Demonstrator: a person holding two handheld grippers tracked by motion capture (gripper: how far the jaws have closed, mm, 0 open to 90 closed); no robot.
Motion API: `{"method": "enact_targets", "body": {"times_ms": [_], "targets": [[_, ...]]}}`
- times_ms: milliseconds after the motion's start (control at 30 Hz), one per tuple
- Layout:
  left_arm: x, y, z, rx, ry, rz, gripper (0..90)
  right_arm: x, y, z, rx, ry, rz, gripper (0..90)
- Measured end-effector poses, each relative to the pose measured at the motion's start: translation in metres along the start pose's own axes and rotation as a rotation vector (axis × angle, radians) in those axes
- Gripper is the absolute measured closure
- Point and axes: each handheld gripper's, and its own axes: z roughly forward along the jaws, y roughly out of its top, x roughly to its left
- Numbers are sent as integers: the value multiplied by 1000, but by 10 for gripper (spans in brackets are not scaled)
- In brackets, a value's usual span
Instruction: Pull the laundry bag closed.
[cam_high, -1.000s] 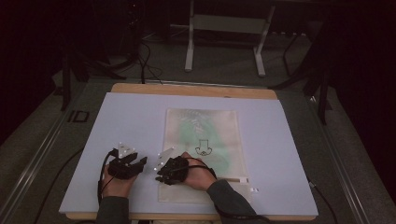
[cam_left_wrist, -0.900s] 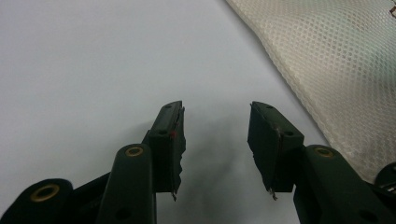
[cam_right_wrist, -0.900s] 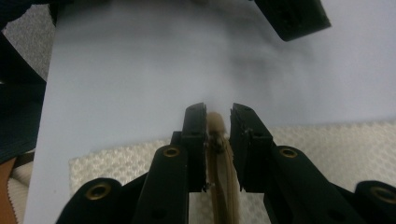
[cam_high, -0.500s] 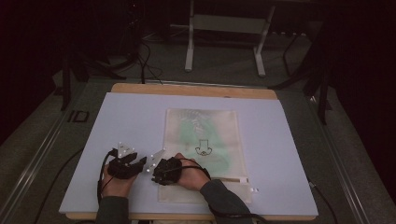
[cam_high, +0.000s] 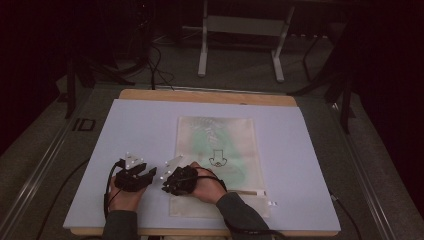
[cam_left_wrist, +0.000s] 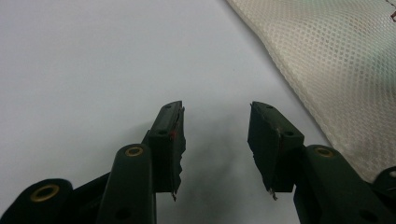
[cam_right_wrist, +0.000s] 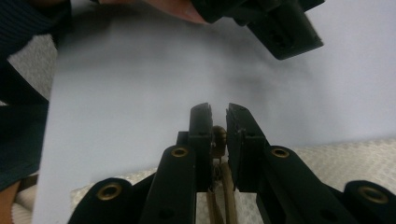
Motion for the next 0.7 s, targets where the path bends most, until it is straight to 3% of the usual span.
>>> {"method": "enact_targets", "body": {"times_ms": [367,700], "targets": [[-2,0,0,-6,-12,13,553,1,-18,-21,-23,-10,5,813],[-7,1,0,-2,-43,31,562,-4,-32,-17,0,13,52,807]]}}
